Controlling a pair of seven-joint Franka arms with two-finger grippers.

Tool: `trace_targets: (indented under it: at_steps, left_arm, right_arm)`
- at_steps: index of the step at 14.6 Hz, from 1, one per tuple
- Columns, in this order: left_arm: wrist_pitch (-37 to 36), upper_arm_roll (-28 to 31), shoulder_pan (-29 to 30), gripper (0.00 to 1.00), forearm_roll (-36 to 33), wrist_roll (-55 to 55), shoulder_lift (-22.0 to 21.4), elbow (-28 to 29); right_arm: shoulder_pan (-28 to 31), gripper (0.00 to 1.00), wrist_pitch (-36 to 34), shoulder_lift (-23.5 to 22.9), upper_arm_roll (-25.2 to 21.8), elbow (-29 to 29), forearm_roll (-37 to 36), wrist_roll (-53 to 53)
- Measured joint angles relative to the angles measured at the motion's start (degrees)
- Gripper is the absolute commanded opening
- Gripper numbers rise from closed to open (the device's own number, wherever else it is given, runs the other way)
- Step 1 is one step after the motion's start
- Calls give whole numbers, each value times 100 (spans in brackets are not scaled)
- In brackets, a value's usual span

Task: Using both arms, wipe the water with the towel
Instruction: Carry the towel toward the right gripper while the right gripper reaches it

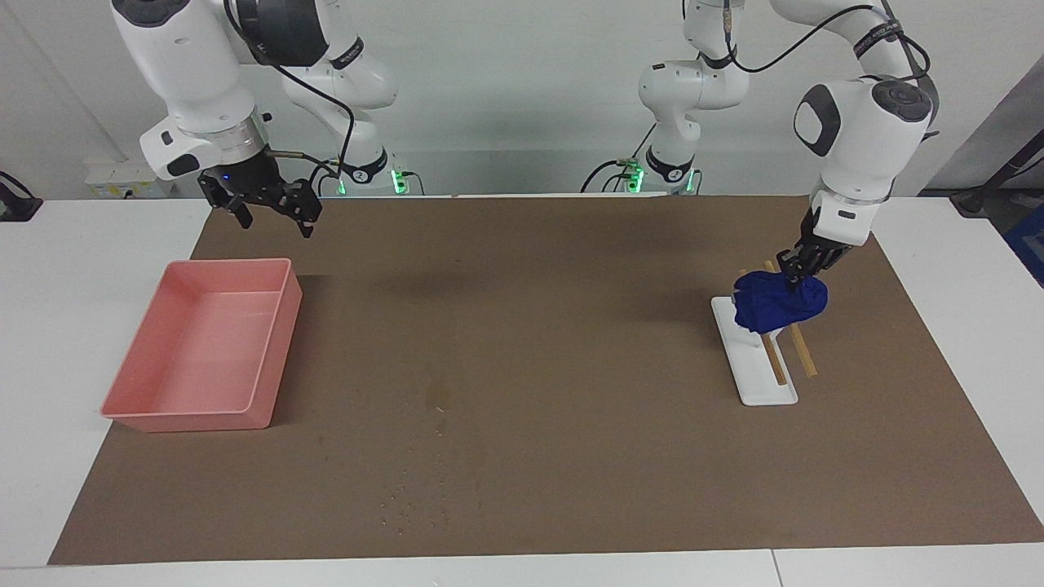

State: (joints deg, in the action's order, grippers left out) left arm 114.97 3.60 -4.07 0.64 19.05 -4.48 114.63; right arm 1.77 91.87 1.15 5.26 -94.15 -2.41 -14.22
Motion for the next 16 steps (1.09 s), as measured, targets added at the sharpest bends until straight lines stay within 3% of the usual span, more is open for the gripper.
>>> trace_targets:
  at_steps: [3, 7, 12, 16]
  left_arm:
    - [-571, -15, -233, 16, 234, 825, -4, -459]
    - [-698, -146, -771, 16, 582, 2828, -7, -567]
    - [-696, -1019, -1204, 16, 864, 5368, -12, -865]
    - [-690, -1623, -1233, 16, 955, 7151, -16, -1499]
  right_arm:
    - [-13, 99, 27, 0, 6, 0, 13, -347]
    - [-225, 99, 147, -19, 32, -3, 551, -1787]
    - [-635, 99, 659, -173, 54, -14, 1425, -4075]
    - [-1003, 99, 1109, -413, 64, -21, 2015, -5846]
